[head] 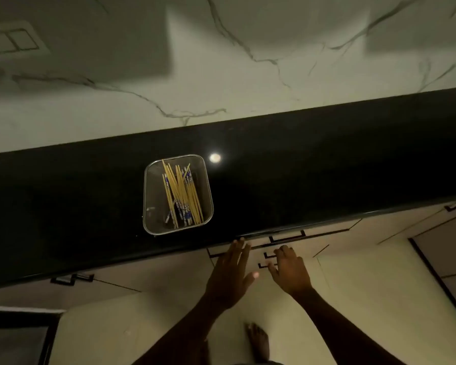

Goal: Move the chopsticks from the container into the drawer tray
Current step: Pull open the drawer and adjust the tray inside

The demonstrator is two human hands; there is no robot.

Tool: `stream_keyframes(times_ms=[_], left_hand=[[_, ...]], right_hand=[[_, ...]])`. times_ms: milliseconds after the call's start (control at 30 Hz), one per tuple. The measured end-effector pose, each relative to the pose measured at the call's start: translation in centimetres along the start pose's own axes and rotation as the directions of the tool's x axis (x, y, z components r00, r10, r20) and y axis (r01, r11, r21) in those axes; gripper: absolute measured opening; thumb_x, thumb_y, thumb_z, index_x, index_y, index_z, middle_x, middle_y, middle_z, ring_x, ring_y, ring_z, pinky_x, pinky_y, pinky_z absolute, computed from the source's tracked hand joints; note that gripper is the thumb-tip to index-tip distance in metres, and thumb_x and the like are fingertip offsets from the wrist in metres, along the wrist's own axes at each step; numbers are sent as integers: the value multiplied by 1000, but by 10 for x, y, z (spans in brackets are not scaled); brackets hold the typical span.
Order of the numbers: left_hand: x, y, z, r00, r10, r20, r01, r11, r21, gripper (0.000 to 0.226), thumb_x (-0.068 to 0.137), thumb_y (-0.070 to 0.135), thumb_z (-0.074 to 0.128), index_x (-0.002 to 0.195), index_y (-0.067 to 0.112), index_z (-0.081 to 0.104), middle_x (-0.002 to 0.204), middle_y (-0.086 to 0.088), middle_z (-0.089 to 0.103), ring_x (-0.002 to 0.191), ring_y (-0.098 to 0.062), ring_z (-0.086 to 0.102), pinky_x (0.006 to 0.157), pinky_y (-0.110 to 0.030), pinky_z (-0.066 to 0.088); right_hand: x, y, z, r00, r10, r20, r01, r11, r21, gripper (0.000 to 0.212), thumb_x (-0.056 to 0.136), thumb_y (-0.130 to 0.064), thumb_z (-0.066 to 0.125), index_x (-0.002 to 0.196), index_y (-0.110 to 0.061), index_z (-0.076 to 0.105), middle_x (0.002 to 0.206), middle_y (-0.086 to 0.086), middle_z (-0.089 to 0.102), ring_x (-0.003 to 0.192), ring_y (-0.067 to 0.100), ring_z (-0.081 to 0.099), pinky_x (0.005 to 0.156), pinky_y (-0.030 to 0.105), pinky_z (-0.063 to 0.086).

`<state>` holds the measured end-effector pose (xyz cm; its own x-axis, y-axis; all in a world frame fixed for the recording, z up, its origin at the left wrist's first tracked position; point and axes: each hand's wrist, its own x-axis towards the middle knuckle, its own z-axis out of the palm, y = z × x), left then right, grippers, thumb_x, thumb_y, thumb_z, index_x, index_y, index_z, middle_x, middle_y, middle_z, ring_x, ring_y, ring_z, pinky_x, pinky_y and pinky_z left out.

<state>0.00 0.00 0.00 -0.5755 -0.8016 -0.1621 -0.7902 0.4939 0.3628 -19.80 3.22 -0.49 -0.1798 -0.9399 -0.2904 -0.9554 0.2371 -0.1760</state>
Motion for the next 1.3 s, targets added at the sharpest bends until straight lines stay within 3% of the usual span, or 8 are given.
stream_keyframes(times_ms=[133,300,400,600,933,1033,1133,1300], left_hand=[[-9,-8,11,997,-66,44,66,998,9,80,97,66,24,161,25,0,171,-5,8,157,-25,11,125,-45,26],[-11,-17,17,995,-102,-4,102,995,8,80,96,73,12,160,26,8,169,-3,15,155,-24,20,122,-41,29],[-9,-19,19,993,-112,-41,112,994,-1,79,97,73,16,159,24,14,167,-4,23,150,-24,34,117,-41,37],[-1,-4,22,998,-62,10,62,998,27,78,97,67,18,160,20,14,168,-7,20,154,-25,24,122,-41,31],[17,27,42,998,47,38,-49,997,66,77,98,46,51,160,14,18,169,-11,17,156,-28,16,125,-45,26],[9,35,54,986,63,154,-76,994,74,70,101,43,46,159,11,22,164,-11,29,151,-28,30,122,-44,31],[-7,35,63,957,89,275,-109,992,59,56,105,41,37,152,11,34,145,-10,51,127,-28,56,105,-41,46],[-26,26,67,940,84,332,-63,995,-72,33,101,37,45,123,16,59,119,-6,65,107,-24,65,90,-36,54]], right_hand=[[25,5,-4,977,63,201,-65,998,3,64,101,-47,44,152,-10,33,161,10,28,149,27,29,120,45,32],[63,6,-12,936,57,346,-65,998,11,75,100,-41,52,158,-11,16,166,12,14,155,30,14,124,53,23],[73,7,-6,915,77,396,-64,997,-48,80,100,-38,54,160,-9,9,168,14,5,156,31,4,124,54,20],[71,13,2,918,74,389,-47,996,-78,77,97,-30,55,158,-7,14,165,14,15,153,31,18,122,51,27],[-9,32,49,938,126,323,-144,989,33,60,103,-44,44,151,-11,31,157,9,33,147,26,30,116,47,37],[-38,40,62,929,134,344,-159,986,45,58,104,-43,42,152,-13,30,158,8,31,149,26,28,115,46,37],[-63,45,72,922,140,360,-177,982,72,59,104,-43,41,154,-15,28,161,7,27,150,26,26,115,45,38],[-95,48,82,902,177,394,-244,961,127,66,102,-44,44,158,-20,19,163,6,23,149,26,27,116,45,36]])
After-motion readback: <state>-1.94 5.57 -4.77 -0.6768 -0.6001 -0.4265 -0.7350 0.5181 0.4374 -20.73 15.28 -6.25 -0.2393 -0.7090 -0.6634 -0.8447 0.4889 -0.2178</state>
